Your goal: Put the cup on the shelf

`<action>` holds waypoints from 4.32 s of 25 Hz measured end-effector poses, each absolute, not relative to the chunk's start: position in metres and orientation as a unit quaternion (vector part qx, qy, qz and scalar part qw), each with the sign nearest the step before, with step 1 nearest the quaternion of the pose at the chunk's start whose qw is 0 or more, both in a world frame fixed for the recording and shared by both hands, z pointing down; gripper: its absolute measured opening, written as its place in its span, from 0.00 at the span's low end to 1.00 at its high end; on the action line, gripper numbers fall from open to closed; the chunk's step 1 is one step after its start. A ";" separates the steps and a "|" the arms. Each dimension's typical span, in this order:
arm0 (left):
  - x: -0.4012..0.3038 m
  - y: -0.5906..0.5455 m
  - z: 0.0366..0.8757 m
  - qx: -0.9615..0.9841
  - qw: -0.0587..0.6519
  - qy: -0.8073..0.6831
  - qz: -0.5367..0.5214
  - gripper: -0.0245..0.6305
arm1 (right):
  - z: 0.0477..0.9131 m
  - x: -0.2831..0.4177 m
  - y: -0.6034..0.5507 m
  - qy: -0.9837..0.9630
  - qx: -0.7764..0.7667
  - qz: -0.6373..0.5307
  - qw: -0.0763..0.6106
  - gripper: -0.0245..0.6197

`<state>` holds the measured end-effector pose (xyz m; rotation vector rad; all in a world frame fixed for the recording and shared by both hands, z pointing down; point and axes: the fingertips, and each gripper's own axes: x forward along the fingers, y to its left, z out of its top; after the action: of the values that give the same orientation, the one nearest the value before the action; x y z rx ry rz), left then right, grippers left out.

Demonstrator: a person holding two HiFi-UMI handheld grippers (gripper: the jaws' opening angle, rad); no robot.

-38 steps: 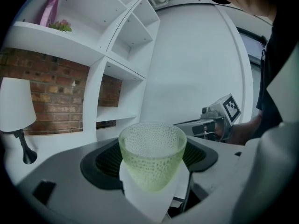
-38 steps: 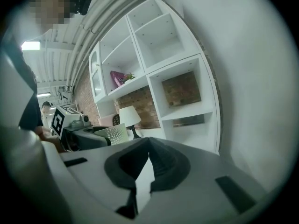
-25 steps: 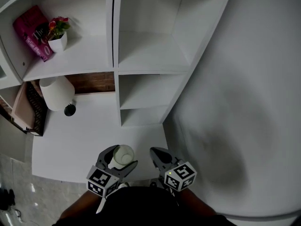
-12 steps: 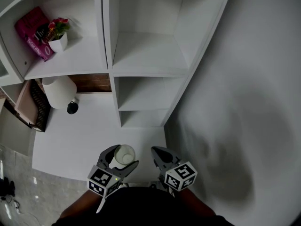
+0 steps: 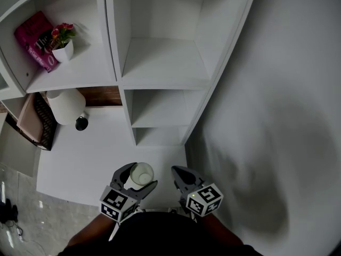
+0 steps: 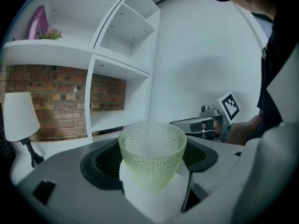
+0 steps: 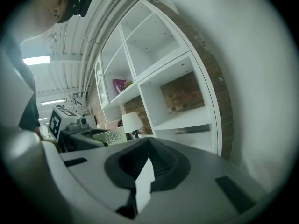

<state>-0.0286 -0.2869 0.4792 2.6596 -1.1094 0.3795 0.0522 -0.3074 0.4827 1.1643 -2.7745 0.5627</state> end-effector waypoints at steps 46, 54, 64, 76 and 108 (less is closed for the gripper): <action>0.013 -0.537 0.430 0.880 0.069 -0.452 0.128 0.63 | 0.479 0.102 -0.327 -0.892 0.412 0.184 0.030 0.05; 0.017 -0.577 0.440 0.871 0.091 -0.464 0.136 0.63 | 0.488 0.116 -0.328 -0.883 0.425 0.195 0.037 0.05; 0.016 -0.604 0.465 0.861 0.109 -0.477 0.140 0.63 | 0.496 0.130 -0.331 -0.876 0.436 0.203 0.040 0.05; 0.021 -0.600 0.463 0.867 0.082 -0.468 0.152 0.63 | 0.491 0.128 -0.329 -0.877 0.434 0.202 0.042 0.05; -0.016 -0.411 0.439 0.906 0.073 -0.405 0.100 0.25 | 0.482 0.064 -0.301 -0.904 0.389 0.171 0.043 0.05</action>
<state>-0.0157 -0.4107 0.4389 2.7216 -1.2160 0.3009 0.0636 -0.3008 0.4817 1.1900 -2.7647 0.5218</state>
